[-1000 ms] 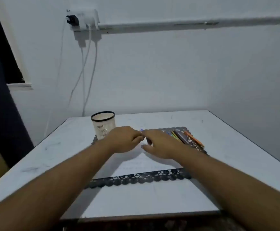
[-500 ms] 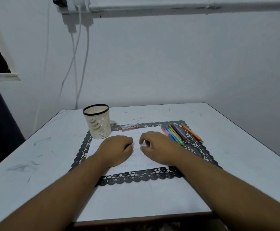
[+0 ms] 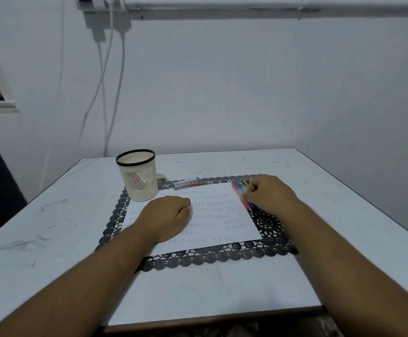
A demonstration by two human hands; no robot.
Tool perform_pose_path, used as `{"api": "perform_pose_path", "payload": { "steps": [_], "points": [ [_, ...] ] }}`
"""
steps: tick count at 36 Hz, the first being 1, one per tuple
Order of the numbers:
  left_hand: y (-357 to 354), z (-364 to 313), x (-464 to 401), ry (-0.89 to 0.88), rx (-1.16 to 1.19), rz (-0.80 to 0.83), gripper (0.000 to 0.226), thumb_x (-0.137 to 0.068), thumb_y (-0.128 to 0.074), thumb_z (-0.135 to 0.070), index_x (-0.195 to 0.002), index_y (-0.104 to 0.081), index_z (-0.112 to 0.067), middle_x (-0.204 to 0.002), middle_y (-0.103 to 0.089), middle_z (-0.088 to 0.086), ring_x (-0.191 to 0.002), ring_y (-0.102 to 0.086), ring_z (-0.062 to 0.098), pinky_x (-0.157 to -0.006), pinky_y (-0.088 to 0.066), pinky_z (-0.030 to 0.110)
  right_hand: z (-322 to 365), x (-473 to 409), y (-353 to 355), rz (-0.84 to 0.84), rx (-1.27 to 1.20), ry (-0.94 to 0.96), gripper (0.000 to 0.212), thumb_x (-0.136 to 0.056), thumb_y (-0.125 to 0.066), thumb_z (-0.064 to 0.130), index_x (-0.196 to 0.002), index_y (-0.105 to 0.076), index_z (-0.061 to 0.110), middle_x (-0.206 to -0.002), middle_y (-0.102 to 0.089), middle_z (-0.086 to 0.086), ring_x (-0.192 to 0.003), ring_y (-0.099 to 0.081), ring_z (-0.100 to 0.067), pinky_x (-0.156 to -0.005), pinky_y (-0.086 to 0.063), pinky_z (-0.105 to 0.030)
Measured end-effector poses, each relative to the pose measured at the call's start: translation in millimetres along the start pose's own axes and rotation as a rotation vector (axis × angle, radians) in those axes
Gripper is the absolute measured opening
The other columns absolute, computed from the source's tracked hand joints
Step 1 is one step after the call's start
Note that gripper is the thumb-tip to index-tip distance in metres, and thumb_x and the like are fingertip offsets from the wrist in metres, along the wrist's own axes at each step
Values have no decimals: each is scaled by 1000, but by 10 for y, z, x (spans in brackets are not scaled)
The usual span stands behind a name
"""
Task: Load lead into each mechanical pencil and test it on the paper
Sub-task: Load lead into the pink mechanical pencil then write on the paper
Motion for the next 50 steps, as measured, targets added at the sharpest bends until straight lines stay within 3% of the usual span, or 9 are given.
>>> {"api": "perform_pose_path", "payload": {
  "steps": [6,11,16,22,33,44,50],
  "points": [
    [0,13,0,3,4,10,37,-105,-42,-31,-69,-41,-24,-66,-52,-3,-67,-50,11,-61,-41,34,60,-15,-88,31,90,-19,23,-77,-84,29,-70,-63,21,-98,-66,-1,-79,-66,-20,-60,-44,-29],
    [0,10,-2,5,22,11,37,-106,-42,-31,-70,-42,-23,-67,-52,-1,-67,-50,12,-61,-40,35,68,-19,-120,5,163,-18,26,-78,-84,35,-89,-68,18,-102,-66,-1,-88,-65,-22,-70,-48,-31],
    [2,18,-3,9,26,12,37,-107,-41,-32,-71,-43,-22,-68,-53,-1,-68,-51,13,-63,-42,36,68,-13,-67,-32,213,-28,33,-80,-81,41,-101,-61,24,-111,-61,0,-97,-63,-22,-82,-54,-37],
    [-14,26,5,-1,18,16,37,-107,-40,-33,-72,-44,-22,-69,-53,-2,-68,-51,11,-63,-42,36,5,-10,-96,-25,254,-73,47,-82,-77,47,-115,-60,18,-112,-63,-2,-97,-65,-24,-74,-49,-34],
    [-12,22,9,-6,9,10,37,-107,-41,-32,-71,-42,-23,-68,-52,-2,-67,-49,11,-62,-40,35,83,9,-104,-52,261,-32,22,-85,-74,35,-102,-68,21,-106,-63,3,-94,-64,-22,-75,-50,-33],
    [-15,29,5,-7,14,11,37,-104,-36,-37,-70,-40,-24,-67,-52,-3,-66,-50,11,-63,-43,38,78,13,-115,-53,256,-47,21,-84,-73,35,-98,-68,20,-98,-63,3,-87,-63,-20,-64,-43,-30],
    [-14,31,6,-7,18,14,37,-102,-33,-40,-70,-40,-25,-67,-52,-3,-67,-50,10,-63,-43,36,76,-2,-141,-45,275,-56,24,-88,-71,42,-99,-72,21,-94,-65,3,-85,-63,-20,-66,-44,-30]
  ]
}}
Point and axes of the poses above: each hand's wrist, its own x-axis away from the middle knuckle, its own y-axis out of the back of the hand, z = x × y, the point moved 10 cm from there along -x, towards the middle knuckle
